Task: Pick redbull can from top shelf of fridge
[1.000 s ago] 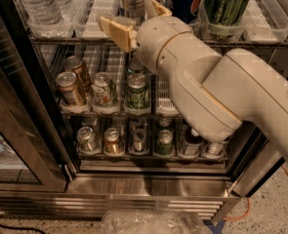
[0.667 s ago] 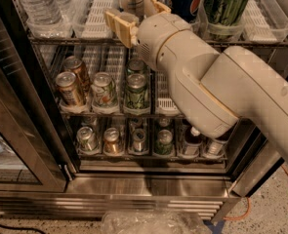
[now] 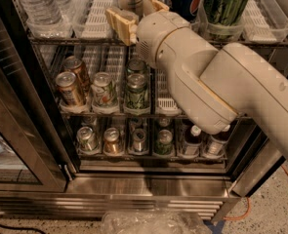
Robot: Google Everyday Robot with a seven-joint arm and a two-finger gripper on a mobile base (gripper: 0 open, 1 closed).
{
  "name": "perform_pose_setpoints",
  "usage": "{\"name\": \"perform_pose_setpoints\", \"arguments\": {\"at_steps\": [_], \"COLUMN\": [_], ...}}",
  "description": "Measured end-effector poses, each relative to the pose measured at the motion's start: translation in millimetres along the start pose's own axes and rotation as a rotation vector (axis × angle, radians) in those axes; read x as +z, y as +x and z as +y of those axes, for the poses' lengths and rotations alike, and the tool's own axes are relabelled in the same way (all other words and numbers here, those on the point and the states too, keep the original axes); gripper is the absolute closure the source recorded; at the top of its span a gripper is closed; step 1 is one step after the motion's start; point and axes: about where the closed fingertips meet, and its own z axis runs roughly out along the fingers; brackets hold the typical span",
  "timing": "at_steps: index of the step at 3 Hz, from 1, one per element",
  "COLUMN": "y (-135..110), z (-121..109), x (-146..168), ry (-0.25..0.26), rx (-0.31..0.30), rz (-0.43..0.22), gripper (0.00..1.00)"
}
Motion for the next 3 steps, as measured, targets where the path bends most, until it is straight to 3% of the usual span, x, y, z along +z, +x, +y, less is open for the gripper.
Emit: {"name": "perform_pose_setpoints", "arguments": {"at_steps": [1,3], "y": [1.3,1.4], "z": [-0.3,-1.1], "x": [3.7,7.7], "ry": [-0.005,-0.007], "rx": [-0.005,-0.01], "rz": [0.005,0.01], "gripper": [0.2,0.31]}}
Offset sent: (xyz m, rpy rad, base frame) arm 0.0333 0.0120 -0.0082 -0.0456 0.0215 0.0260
